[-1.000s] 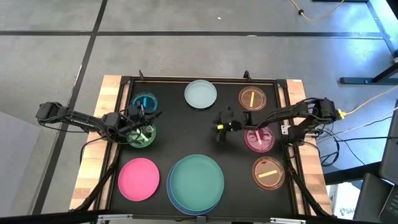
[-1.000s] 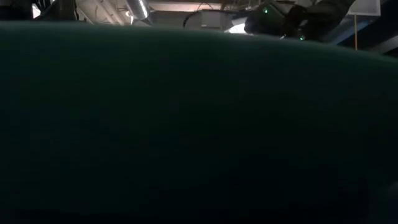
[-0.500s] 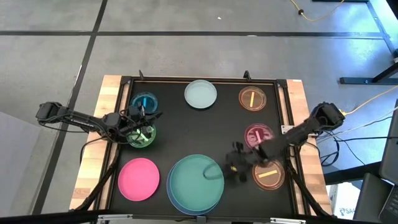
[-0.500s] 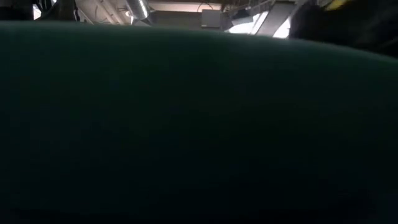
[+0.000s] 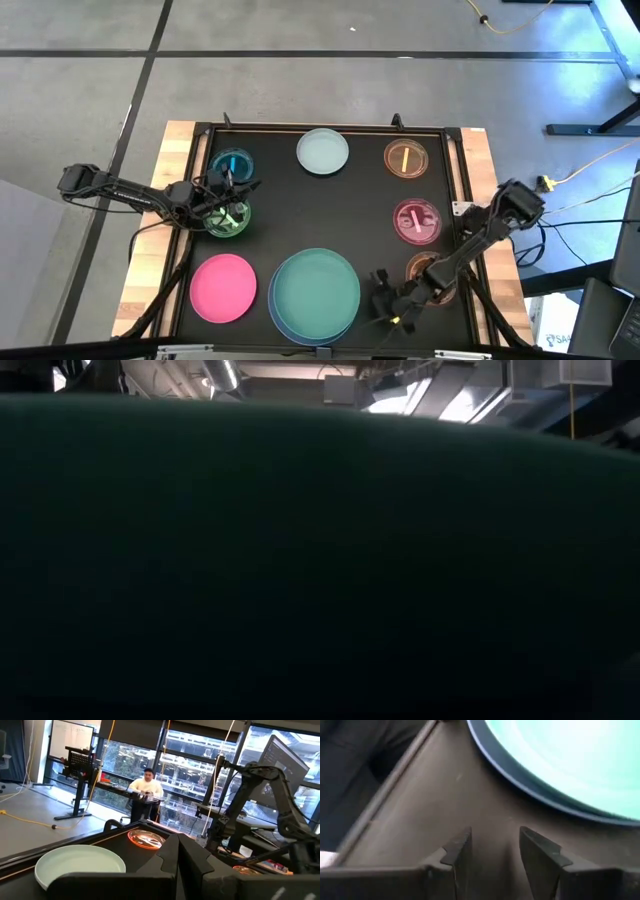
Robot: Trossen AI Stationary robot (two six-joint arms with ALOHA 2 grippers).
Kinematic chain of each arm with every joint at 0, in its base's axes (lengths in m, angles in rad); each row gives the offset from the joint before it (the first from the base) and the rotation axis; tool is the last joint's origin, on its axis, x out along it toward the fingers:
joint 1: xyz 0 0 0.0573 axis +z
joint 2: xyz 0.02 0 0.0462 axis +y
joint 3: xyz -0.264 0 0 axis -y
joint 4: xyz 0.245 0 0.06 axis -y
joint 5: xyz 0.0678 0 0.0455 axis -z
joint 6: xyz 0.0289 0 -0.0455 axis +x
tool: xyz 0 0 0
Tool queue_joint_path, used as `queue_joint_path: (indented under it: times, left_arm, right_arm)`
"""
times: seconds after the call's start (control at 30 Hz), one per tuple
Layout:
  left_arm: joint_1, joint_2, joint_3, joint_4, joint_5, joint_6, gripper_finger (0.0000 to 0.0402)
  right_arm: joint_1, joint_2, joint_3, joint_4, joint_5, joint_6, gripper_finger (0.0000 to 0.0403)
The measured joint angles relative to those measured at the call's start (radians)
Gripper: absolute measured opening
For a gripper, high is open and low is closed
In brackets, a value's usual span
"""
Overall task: Stack plastic plates
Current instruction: Move the stacked plates to the center of the table
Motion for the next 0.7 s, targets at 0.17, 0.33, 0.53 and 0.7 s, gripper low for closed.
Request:
queue_joint_path:
  times: [0.17, 0.33, 0.53, 0.7]
  left_arm:
    - [0.0, 0.0, 0.0, -0.004, 0.0, 0.0, 0.0004]
    - [0.0, 0.0, 0.0, -0.01, 0.0, 0.0, 0.0004]
    - [0.0, 0.0, 0.0, -0.012, 0.0, 0.0, 0.0004]
    - [0.0, 0.0, 0.0, -0.015, 0.0, 0.0, 0.0004]
  right_arm:
    - [0.0, 0.055, 0.043, 0.019, 0.061, -0.202, 0.0153]
    - [-0.003, 0.061, 0.062, 0.021, 0.136, -0.336, 0.0153]
    - [-0.042, 0.081, 0.062, 0.02, 0.149, -0.401, 0.0153]
    - [-0.075, 0.105, 0.062, 0.021, 0.129, -0.426, 0.0153]
